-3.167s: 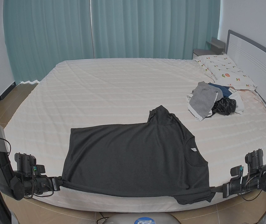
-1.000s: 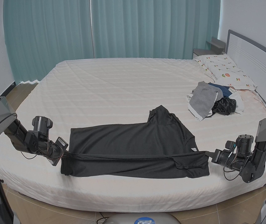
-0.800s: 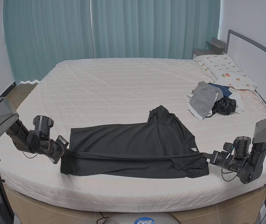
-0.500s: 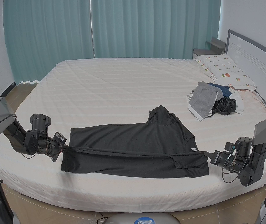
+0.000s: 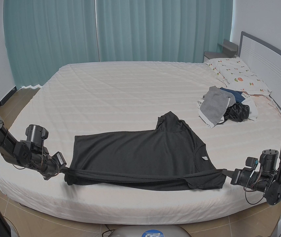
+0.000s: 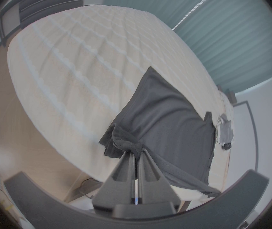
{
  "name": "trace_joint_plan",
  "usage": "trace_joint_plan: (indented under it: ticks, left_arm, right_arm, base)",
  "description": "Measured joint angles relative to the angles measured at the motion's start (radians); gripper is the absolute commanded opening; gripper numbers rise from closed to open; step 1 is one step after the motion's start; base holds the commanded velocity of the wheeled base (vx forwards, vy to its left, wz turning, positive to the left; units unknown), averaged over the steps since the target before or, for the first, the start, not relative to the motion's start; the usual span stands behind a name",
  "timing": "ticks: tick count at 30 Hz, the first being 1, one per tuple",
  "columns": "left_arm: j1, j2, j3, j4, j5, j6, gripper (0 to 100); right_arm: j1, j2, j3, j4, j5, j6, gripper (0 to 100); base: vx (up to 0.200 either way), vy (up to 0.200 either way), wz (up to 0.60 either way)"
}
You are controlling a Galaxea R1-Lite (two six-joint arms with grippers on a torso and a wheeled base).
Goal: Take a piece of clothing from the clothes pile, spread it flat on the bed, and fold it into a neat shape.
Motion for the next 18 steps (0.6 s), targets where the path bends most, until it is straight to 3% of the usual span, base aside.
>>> trace_joint_plan:
  ticks: [10, 18]
  left_arm:
    - [0.001, -0.079, 0.025, 0.221, 0.003, 0.175, 0]
    - [-0.001, -0.124, 0.059, 0.304, 0.008, 0.290, 0]
  right_arm:
    - [0.006, -0.067, 0.041, 0.000, 0.001, -0.024, 0]
    - [0.005, -0.090, 0.055, 0.000, 0.002, -0.041, 0]
  base:
    - [0.000, 0.000, 0.00]
    - [0.000, 0.000, 0.00]
